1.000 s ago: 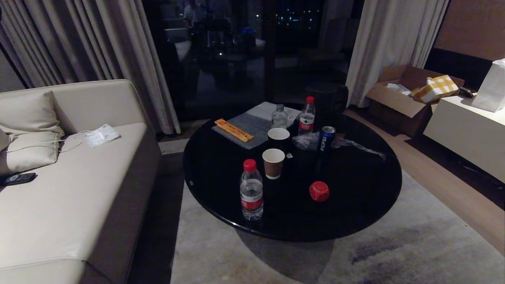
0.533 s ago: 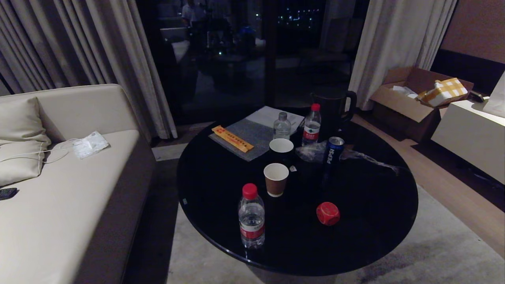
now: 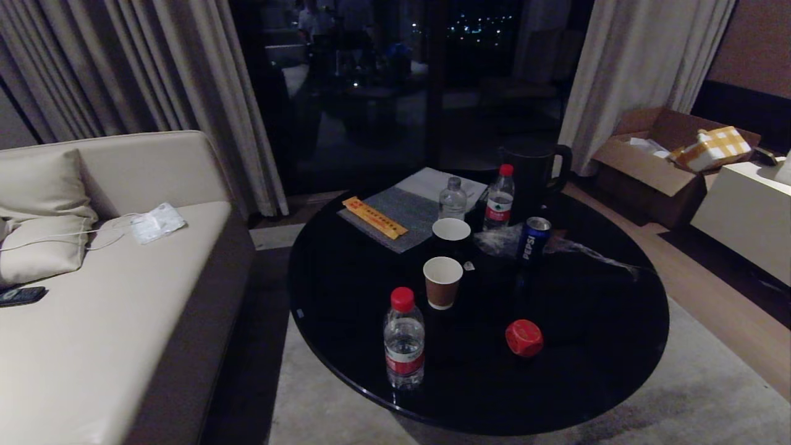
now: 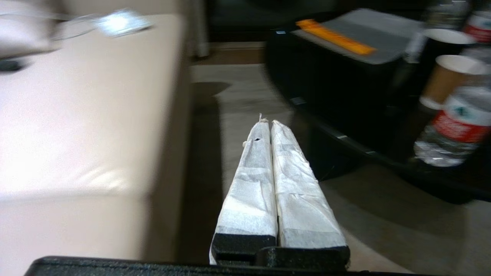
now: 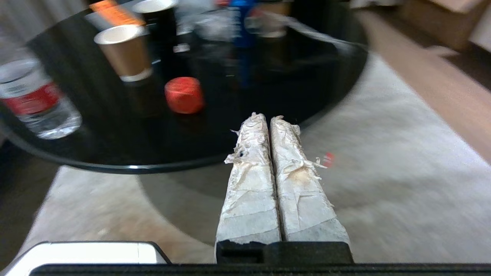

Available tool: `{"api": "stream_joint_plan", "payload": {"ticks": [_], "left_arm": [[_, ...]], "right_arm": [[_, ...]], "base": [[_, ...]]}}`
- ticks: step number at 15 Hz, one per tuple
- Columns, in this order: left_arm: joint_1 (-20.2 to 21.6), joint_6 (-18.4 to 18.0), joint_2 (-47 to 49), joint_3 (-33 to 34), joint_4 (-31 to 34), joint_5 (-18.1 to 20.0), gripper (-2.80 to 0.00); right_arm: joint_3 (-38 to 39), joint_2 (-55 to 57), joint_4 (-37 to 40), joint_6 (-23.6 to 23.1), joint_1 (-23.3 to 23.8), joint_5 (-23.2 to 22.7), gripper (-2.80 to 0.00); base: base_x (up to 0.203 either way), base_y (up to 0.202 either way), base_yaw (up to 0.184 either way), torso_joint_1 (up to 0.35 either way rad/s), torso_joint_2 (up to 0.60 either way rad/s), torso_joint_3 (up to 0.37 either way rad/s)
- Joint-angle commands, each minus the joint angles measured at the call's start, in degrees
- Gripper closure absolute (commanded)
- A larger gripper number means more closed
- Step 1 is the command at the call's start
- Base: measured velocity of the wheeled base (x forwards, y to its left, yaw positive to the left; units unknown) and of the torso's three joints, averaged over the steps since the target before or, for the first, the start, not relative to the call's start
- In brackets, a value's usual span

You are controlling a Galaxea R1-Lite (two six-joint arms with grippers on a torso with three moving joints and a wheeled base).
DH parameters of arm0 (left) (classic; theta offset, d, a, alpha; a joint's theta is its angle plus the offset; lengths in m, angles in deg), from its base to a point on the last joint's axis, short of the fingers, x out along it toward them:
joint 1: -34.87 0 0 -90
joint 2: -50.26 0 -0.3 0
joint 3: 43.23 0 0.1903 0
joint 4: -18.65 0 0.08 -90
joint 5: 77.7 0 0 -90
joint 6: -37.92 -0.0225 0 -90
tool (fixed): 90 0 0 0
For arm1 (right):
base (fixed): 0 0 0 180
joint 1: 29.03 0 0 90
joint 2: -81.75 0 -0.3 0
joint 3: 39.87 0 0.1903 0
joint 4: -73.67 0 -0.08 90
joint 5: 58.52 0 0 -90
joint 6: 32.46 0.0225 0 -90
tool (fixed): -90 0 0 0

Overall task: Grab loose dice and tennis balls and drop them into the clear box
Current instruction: Pick up toys out of the box

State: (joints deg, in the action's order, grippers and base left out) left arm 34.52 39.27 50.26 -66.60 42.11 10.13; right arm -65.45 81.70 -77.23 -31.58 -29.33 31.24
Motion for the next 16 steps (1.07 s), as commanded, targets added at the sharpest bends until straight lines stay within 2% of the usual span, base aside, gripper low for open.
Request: {"api": "stream_joint_plan", "payload": {"ticks": [1, 8, 16], "left_arm": [[0.0, 0.05, 0.09, 0.09, 0.0, -0.03, 0.0], [0.0, 0.14, 0.09, 0.09, 0.0, -0.2, 0.0], [0.0, 0.24, 0.09, 0.09, -0.01, -0.2, 0.0]], "right_arm": [[0.01, 0.05, 0.02, 0.0, -0.06, -0.02, 0.0], [0.01, 0.14, -0.11, 0.0, -0.06, -0.02, 0.0], [0.01, 0.05, -0.11, 0.0, -0.07, -0.02, 0.0]], "base": [[-0.005, -0.008, 0.146, 0.002, 0.0, 0.002], [0.0, -0.008, 0.149, 0.002, 0.0, 0.001], [0.0, 0.0, 0.006, 0.0, 0.0, 0.0]]}}
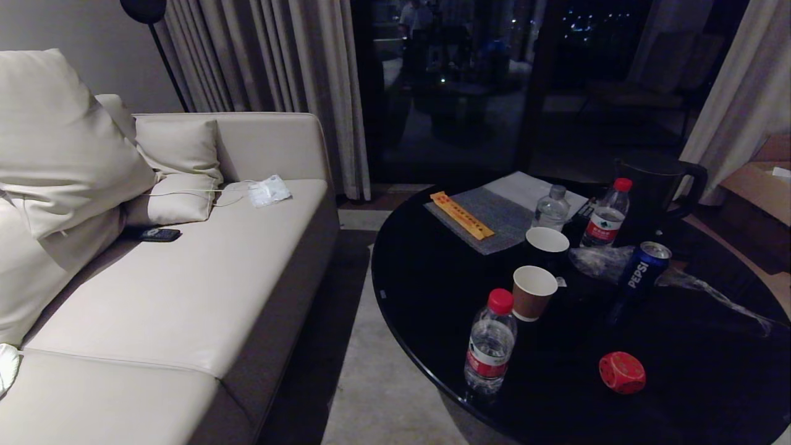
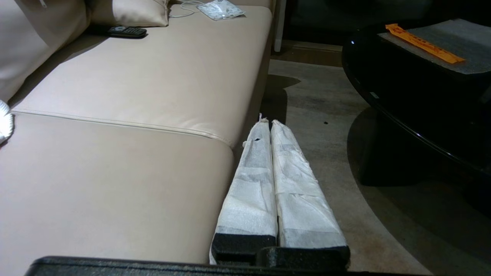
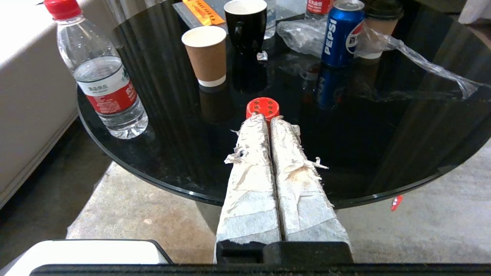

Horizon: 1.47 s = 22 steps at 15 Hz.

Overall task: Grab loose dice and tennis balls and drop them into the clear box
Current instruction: Pick up toys out of the box

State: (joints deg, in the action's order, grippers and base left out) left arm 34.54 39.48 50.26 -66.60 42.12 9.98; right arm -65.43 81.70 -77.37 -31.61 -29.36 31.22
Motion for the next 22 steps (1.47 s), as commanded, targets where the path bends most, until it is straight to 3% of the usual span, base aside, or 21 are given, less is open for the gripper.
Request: {"api": "stream_joint_plan", "payload": {"ticks": [1, 22], "left_arm": [[-0.02, 0.11, 0.09, 0.09, -0.01, -0.06, 0.0], [-0.02, 0.2, 0.09, 0.09, -0.05, -0.14, 0.0]], "right_arm": [[0.02, 0.05, 0.03, 0.03, -0.03, 0.0, 0.0], [0.0, 0.05, 0.03, 0.03, -0.02, 0.0, 0.0]], "base": [[0.0, 0.0, 0.0, 0.0, 0.0, 0.0], [-0.024, 0.0, 0.0, 0.001, 0.0, -0.025]]}}
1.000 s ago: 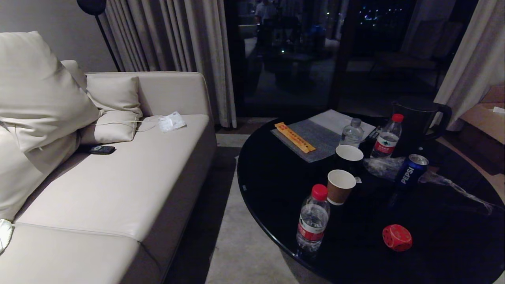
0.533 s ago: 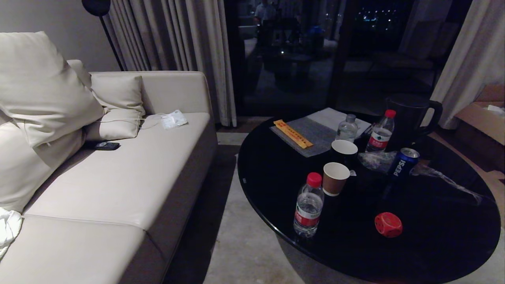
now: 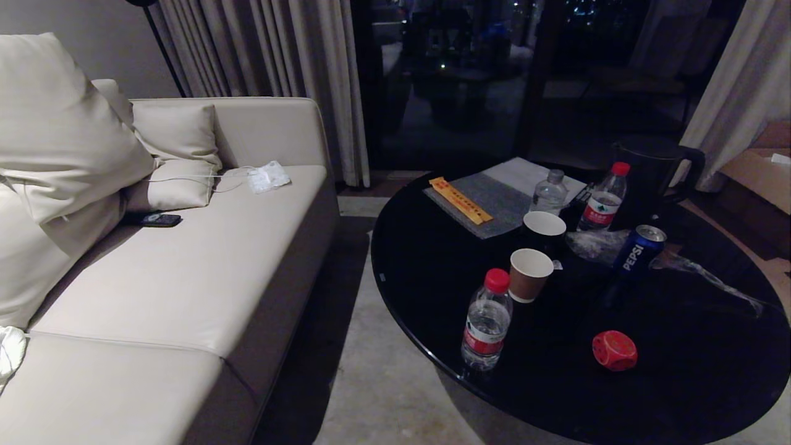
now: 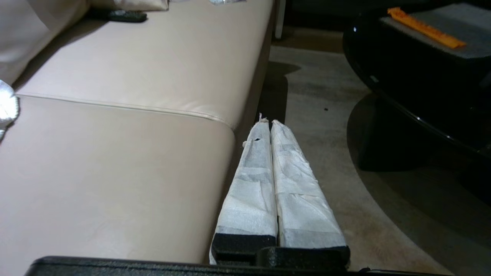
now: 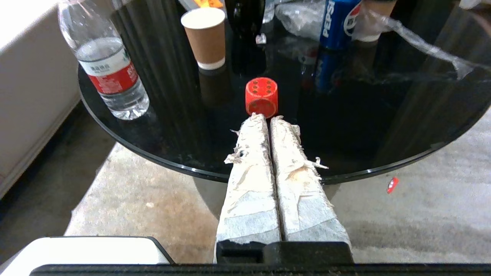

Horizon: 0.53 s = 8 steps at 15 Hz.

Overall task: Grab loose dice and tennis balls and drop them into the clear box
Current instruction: Pick up toys out of the box

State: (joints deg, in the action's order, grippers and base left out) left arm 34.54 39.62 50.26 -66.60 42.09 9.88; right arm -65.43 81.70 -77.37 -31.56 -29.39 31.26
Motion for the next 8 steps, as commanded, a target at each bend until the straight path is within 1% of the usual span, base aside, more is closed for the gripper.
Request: {"api": "stream_joint_plan", "payload": {"ticks": [1, 8], "left_arm": [[-0.02, 0.05, 0.09, 0.09, 0.01, 0.03, 0.0], [-0.02, 0.14, 0.09, 0.09, -0.07, -0.05, 0.0]], "right_arm": [[0.06, 0.05, 0.03, -0.02, 0.0, -0.04, 0.0], [0.01, 0.05, 0.03, -0.09, 0.0, -0.04, 0.0]], "base": [[0.0, 0.0, 0.0, 0.002, 0.01, -0.188], [0.0, 0.0, 0.0, 0.003, 0.0, -0.198]]}}
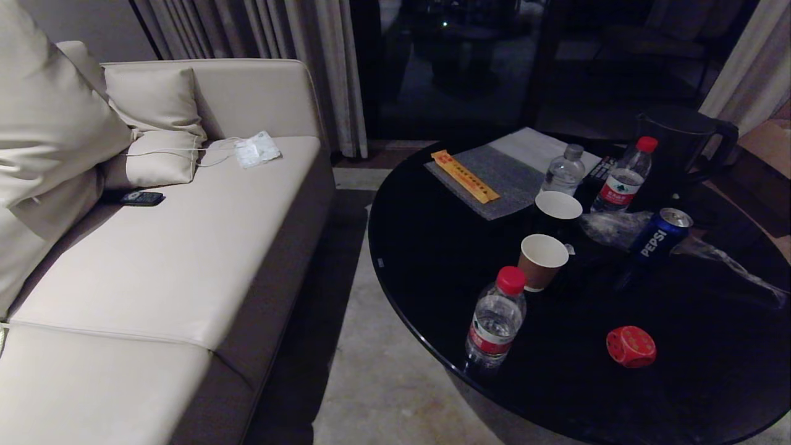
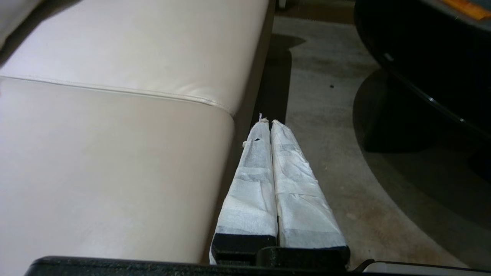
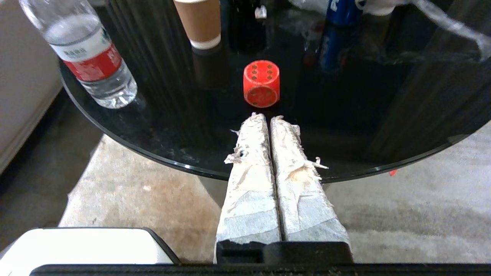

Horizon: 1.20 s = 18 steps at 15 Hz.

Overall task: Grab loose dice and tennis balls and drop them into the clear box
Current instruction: Pick up toys out of the box

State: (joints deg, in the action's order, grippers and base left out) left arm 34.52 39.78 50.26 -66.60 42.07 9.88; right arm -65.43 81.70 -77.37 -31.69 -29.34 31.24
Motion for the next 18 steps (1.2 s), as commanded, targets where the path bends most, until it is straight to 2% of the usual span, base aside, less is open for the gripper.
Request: {"api": "stream_joint_plan", "payload": {"ticks": [1, 18], "left_arm": [[0.0, -0.02, 0.09, 0.09, -0.05, -0.05, 0.0], [0.0, -0.02, 0.09, 0.09, -0.05, -0.05, 0.0]], "right_arm": [[0.0, 0.05, 0.03, 0.02, -0.05, -0.02, 0.0], [0.0, 0.05, 0.03, 0.02, -0.05, -0.02, 0.0]], "base": [[0.0, 0.0, 0.0, 0.002, 0.0, -0.191], [0.0, 0.0, 0.0, 0.002, 0.0, -0.199]]}}
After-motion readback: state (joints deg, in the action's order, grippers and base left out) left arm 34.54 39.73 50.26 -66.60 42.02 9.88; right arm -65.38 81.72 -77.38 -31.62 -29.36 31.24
